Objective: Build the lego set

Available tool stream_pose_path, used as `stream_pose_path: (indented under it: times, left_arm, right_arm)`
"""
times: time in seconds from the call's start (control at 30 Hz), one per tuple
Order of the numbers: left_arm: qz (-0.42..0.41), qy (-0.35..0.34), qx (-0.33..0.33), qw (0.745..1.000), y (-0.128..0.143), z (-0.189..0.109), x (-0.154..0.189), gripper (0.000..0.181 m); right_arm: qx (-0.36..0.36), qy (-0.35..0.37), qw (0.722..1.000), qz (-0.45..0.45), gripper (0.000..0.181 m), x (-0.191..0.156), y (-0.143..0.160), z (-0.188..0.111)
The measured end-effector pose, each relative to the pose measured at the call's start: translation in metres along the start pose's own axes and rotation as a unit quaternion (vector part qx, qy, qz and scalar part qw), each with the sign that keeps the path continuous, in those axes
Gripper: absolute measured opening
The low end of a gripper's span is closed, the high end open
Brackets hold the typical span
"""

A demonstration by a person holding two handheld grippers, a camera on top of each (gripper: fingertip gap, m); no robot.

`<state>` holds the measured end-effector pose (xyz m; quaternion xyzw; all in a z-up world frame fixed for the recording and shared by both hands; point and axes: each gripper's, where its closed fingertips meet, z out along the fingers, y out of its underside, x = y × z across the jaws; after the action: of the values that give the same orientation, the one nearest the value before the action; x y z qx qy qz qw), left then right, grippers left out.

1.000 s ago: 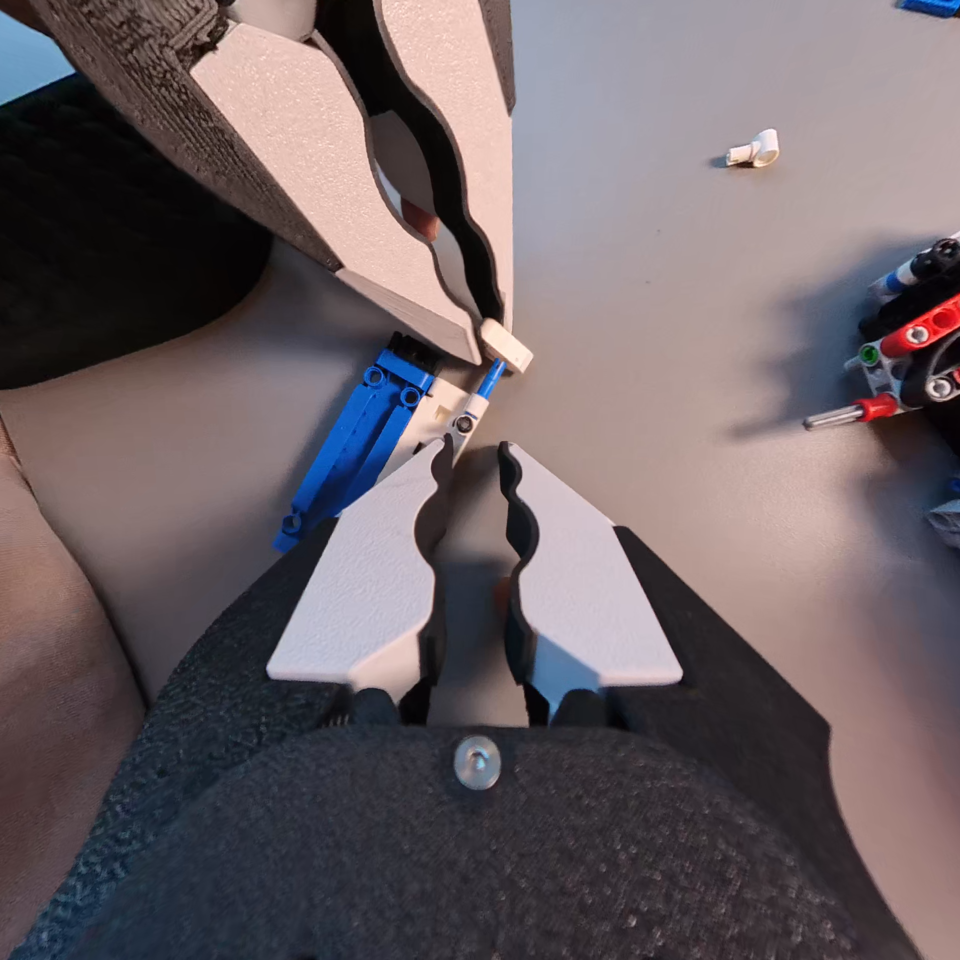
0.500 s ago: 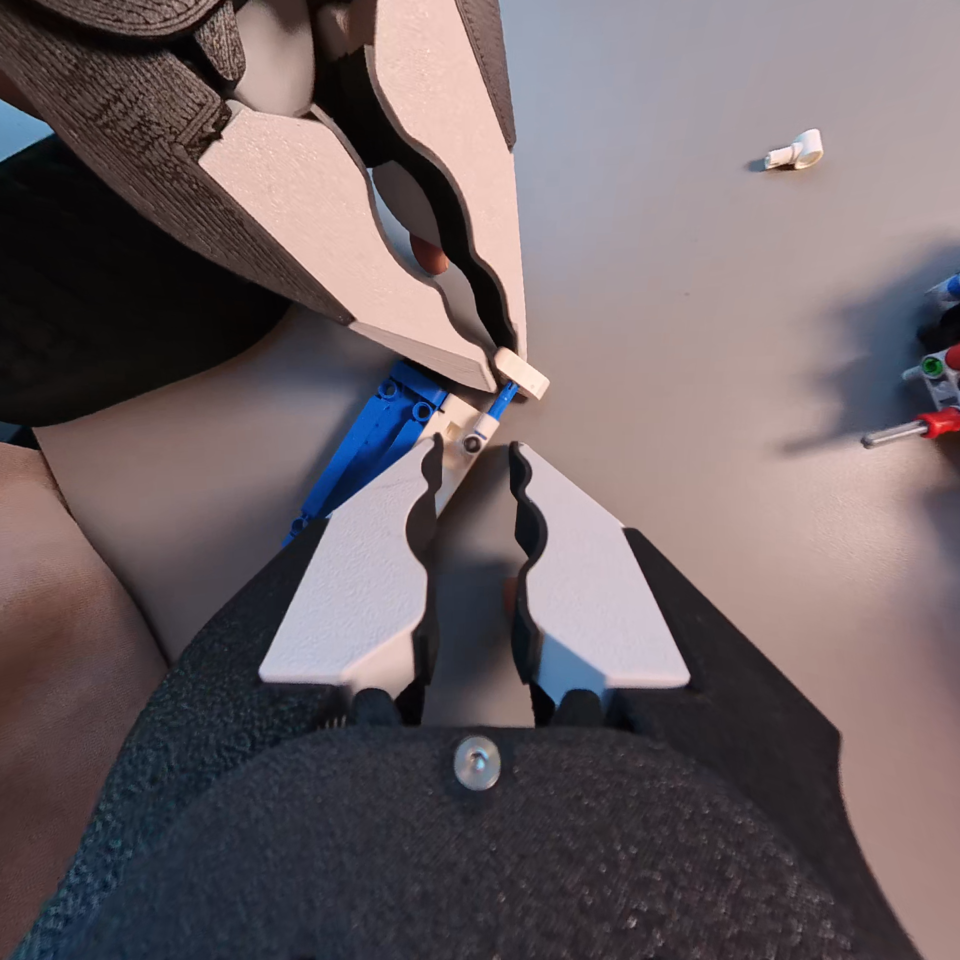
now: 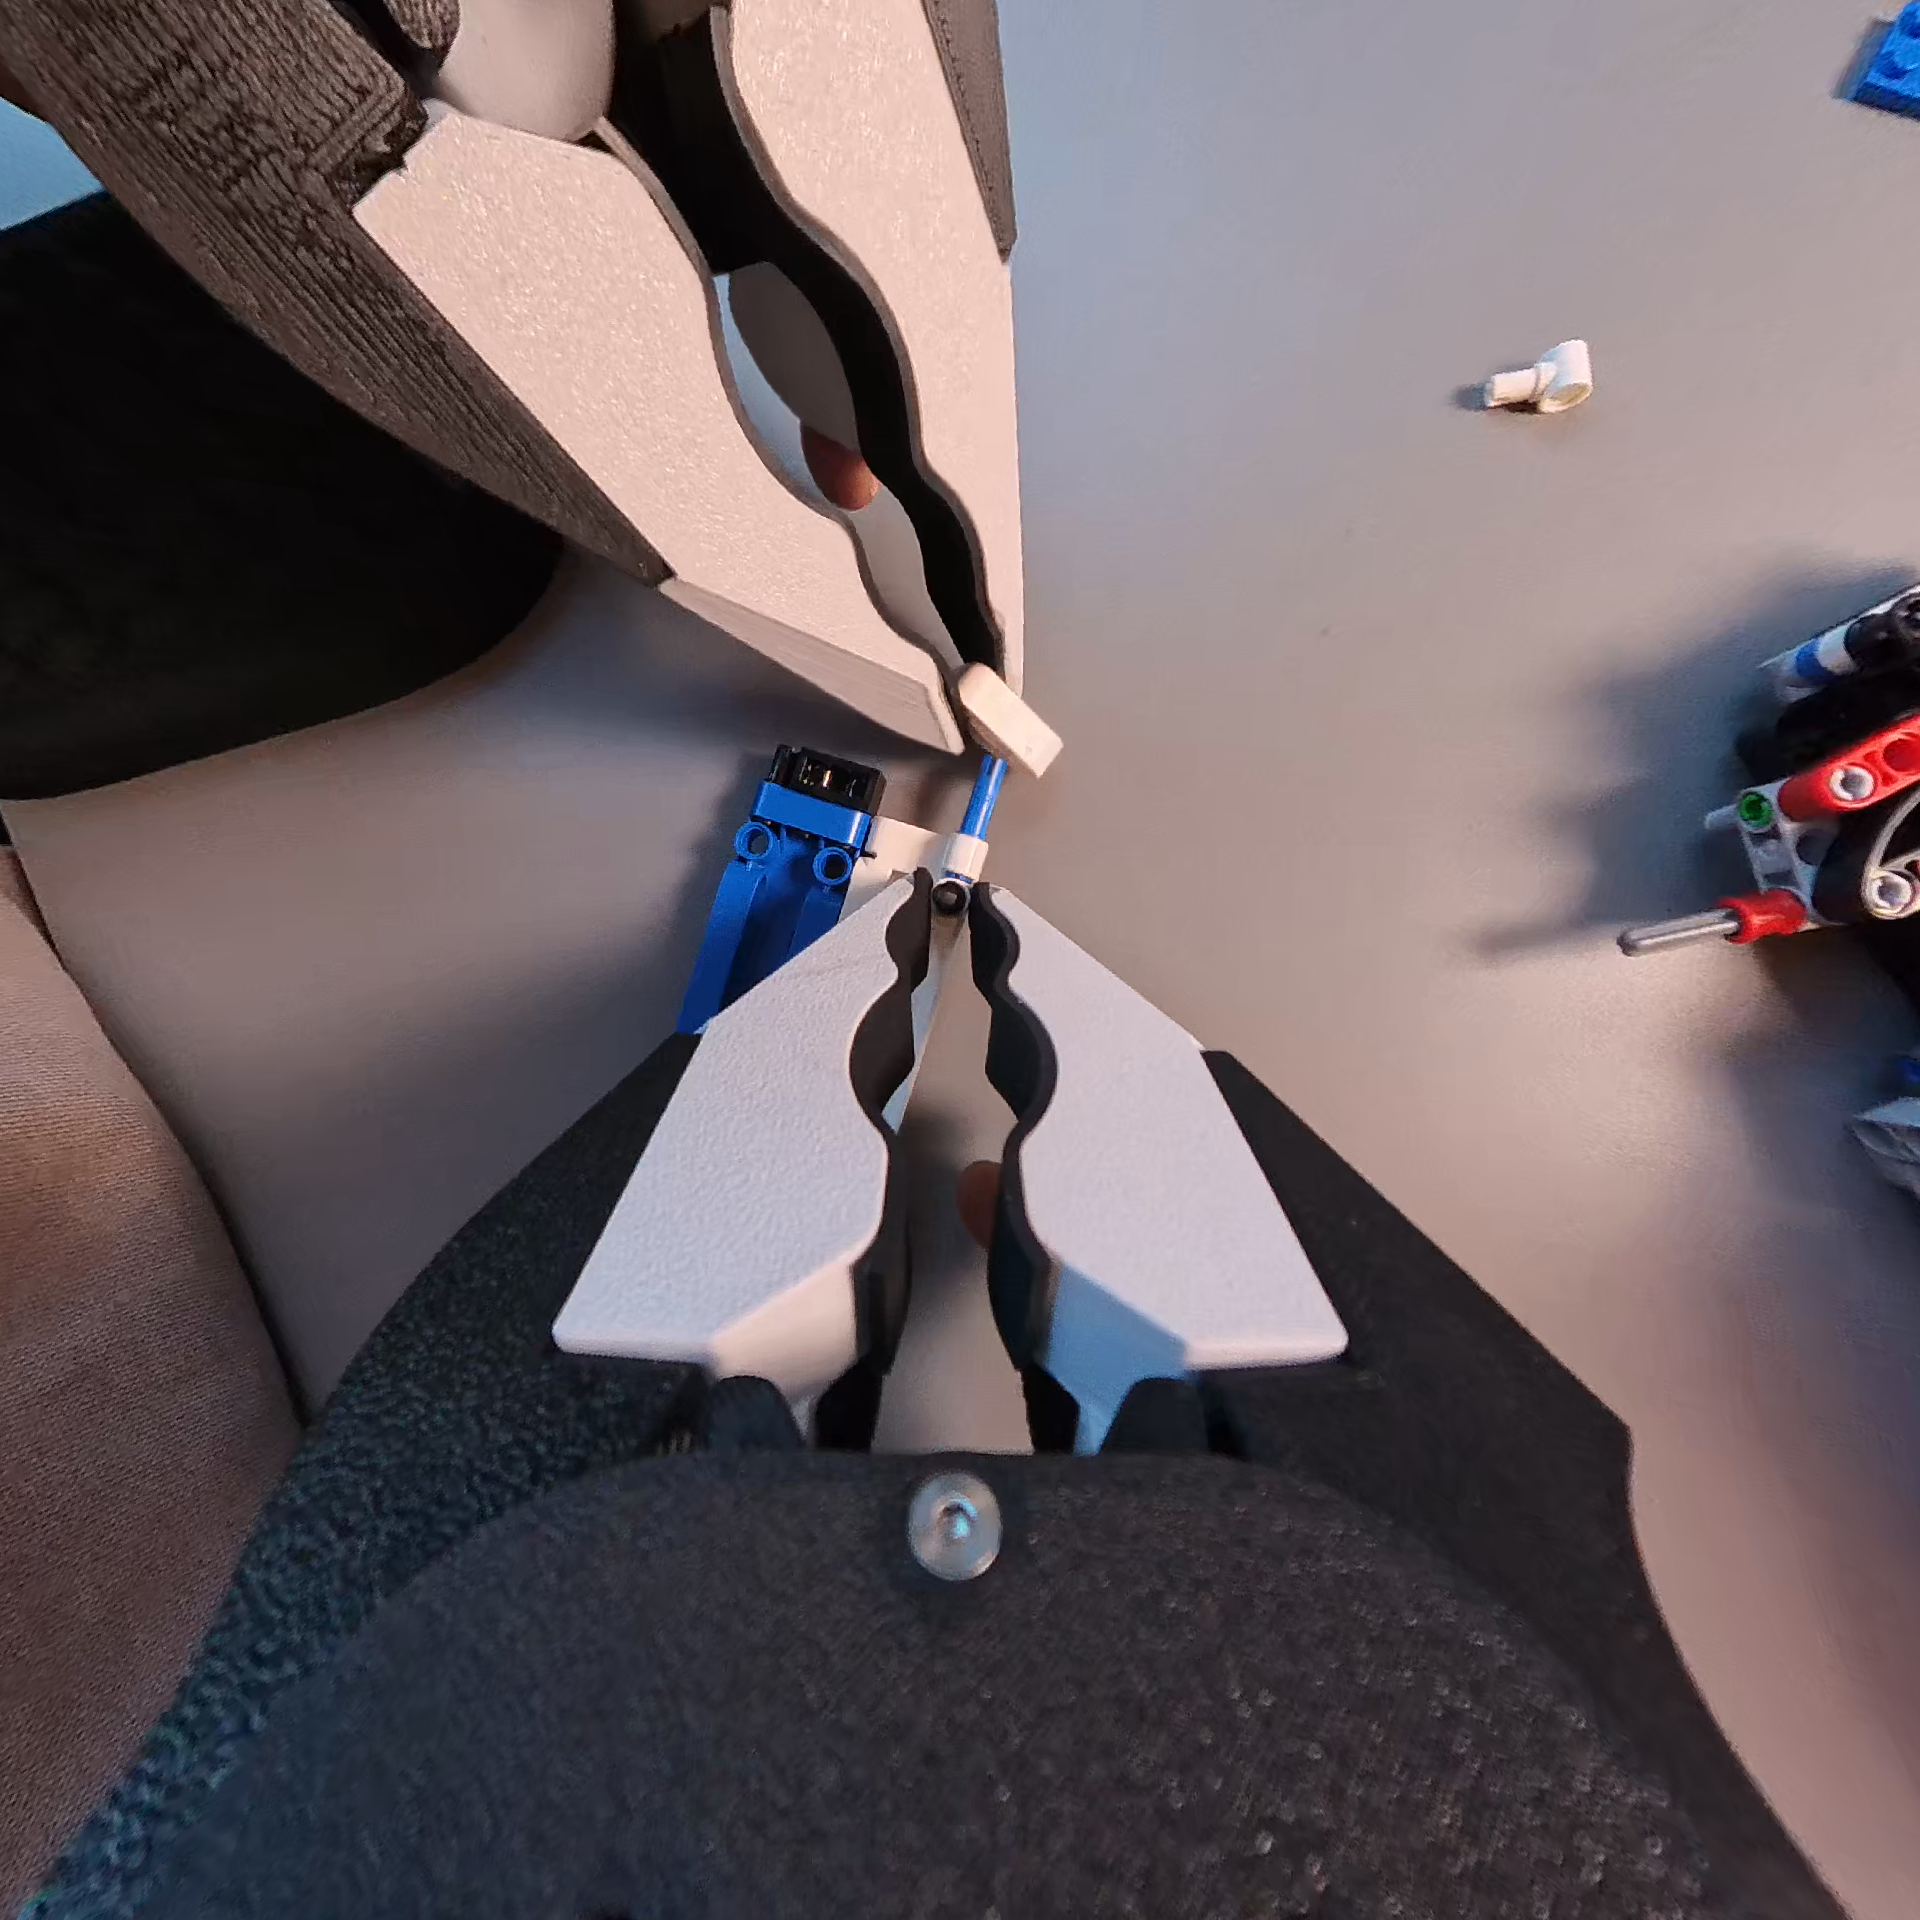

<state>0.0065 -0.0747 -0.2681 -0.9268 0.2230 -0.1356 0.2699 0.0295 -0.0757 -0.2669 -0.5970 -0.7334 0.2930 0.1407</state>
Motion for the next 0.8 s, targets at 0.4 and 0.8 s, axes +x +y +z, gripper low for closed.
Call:
stream_pose_path:
  times: [0.4, 0.8]
  left_arm:
    - [0.001, -0.002, -0.004, 1.000, -0.0025, -0.0016, 0.0016, 0.006]
    - [-0.020, -0.015, -0.006, 1.000, -0.0049, -0.0045, -0.0003, 0.006]
  right_arm:
    - [0.013, 0.003, 1.000, 0.019, 0.005, 0.0031, 0.0011, -0.0010]
    - [0.042, 0.008, 0.998, 0.042, 0.005, 0.0057, -0.0032, -0.0032]
